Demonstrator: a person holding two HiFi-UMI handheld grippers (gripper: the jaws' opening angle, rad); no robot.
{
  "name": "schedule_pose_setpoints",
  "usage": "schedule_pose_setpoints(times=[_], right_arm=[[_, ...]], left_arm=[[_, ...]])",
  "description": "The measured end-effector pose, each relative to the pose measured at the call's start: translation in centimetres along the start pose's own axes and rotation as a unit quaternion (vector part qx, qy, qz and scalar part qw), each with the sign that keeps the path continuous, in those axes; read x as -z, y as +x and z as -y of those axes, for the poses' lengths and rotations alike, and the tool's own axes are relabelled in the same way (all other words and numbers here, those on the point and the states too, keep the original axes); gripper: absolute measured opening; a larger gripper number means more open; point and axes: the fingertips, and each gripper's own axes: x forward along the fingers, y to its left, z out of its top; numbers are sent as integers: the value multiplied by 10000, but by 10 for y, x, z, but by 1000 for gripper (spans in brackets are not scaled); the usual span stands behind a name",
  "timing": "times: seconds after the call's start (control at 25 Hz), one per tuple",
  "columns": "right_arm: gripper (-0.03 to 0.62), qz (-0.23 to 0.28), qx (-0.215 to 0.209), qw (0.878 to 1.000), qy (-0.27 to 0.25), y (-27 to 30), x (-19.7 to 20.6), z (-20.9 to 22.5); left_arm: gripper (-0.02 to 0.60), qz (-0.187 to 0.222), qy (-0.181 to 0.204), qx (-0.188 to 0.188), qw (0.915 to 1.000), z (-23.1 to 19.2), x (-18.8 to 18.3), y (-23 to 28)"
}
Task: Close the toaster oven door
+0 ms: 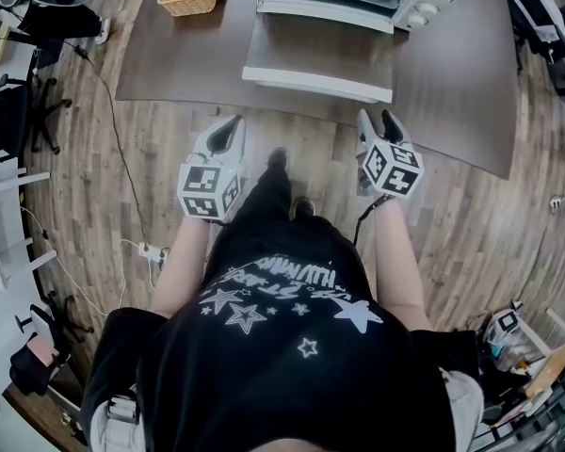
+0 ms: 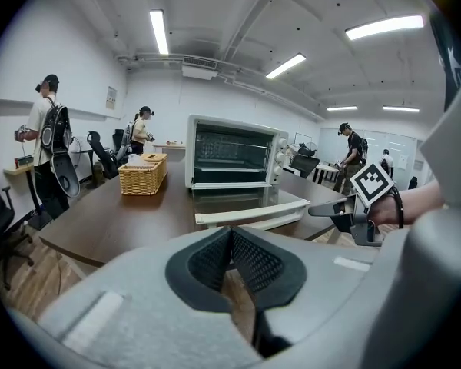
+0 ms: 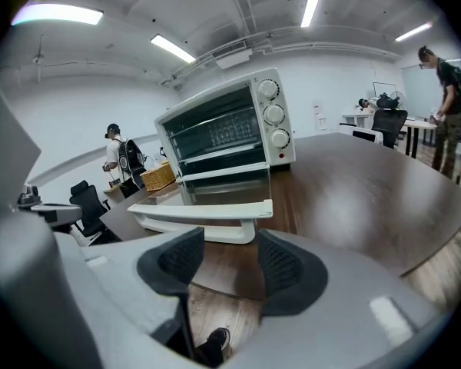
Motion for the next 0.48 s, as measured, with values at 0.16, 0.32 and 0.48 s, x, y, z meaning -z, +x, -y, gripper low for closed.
schedule_pose_setpoints(times=[0.16,0.32,0.48], right_arm=[[209,-89,236,9997,-78,17,2,3],[206,-191,450,9987,-157,27,3,11],[187,-277,540,9980,-174,38,3,11]], left_arm=[[11,-22,29,8,10000,-15,-7,14],[11,-31,9,51,10000,-27,-12,22],[11,-77,24,53,10000,-40,-13,29]])
